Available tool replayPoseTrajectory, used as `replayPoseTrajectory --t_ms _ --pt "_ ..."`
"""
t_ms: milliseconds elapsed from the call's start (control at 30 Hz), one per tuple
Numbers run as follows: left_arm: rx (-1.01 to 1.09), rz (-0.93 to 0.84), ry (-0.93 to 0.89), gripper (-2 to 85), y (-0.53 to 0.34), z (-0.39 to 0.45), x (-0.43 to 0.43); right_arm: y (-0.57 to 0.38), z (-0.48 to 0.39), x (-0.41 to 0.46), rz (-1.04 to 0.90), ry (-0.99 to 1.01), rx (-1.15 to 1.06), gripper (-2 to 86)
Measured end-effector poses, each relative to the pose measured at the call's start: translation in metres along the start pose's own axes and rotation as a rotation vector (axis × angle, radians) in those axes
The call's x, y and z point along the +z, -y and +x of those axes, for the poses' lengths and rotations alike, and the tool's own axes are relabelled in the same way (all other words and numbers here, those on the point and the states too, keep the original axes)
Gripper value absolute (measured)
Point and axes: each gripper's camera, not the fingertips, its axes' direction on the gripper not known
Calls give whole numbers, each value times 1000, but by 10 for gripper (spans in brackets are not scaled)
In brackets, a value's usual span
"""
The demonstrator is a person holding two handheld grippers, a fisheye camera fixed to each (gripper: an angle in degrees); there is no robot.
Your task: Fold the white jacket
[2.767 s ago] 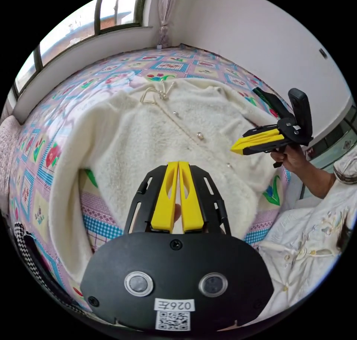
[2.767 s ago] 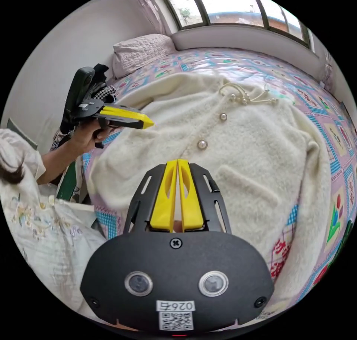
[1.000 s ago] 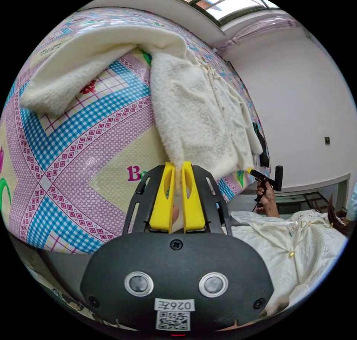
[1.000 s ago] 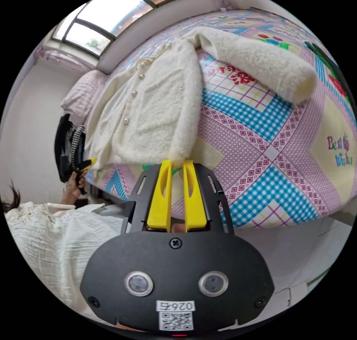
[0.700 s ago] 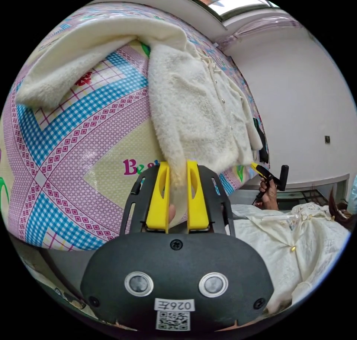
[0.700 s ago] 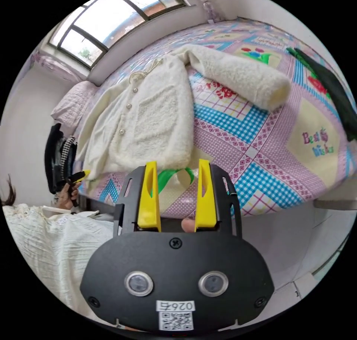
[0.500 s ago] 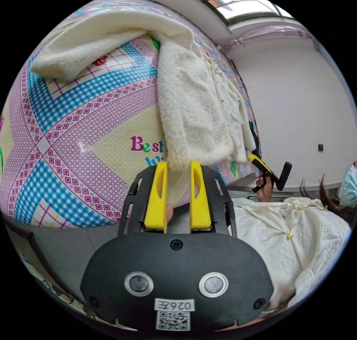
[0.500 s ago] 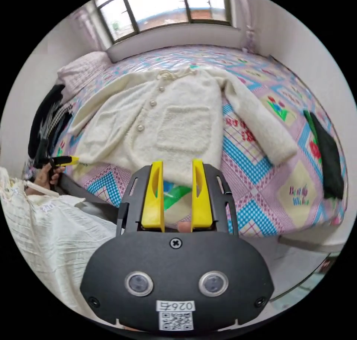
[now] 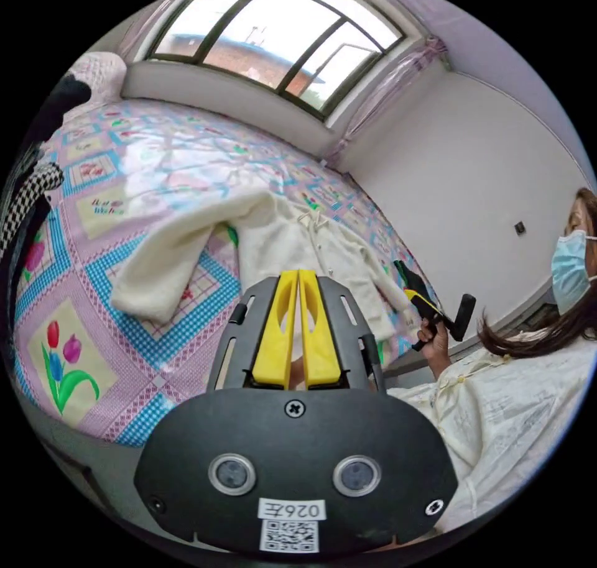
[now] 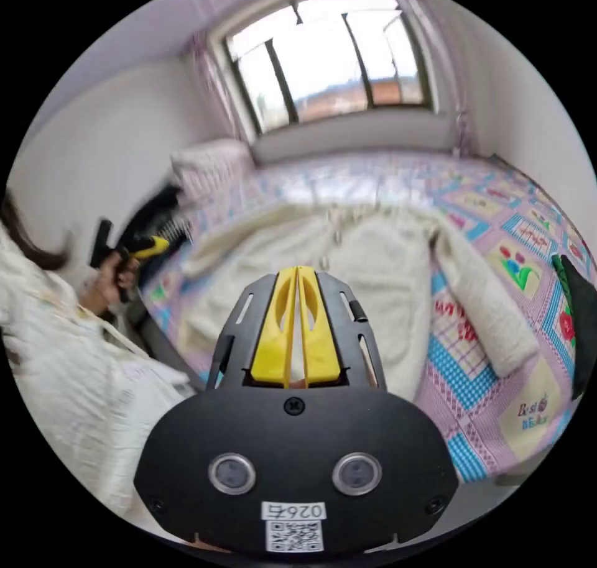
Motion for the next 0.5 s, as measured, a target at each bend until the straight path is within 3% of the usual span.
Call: replayPoseTrajectory --t_ms 67,167,200,300,333,367,433,467,500 --pt "154 176 -106 -9 31 31 -21 1 5 -73 321 56 3 8" --pt "349 388 -418 -7 74 71 -24 -4 20 -108 420 119 16 4" --pt "391 418 -620 -4 91 82 -11 -5 23 -113 427 137 14 -1" --pt "497 312 -1157 -6 138 118 54 -28 46 -136 490 133 123 -6" --pt "494 237 -1207 -6 151 142 87 -42 58 -143 512 109 187 -7" --pt "494 192 -1170 -6 156 156 104 -56 68 -149 512 65 247 -6" --pt "608 -25 -874 2 162 232 178 -80 84 -154 479 -51 351 -3" --pt "648 -77 -809 5 160 252 198 -93 92 -155 431 -154 394 4" --pt "738 -168 -712 49 152 295 238 -98 96 -155 397 -205 408 8"
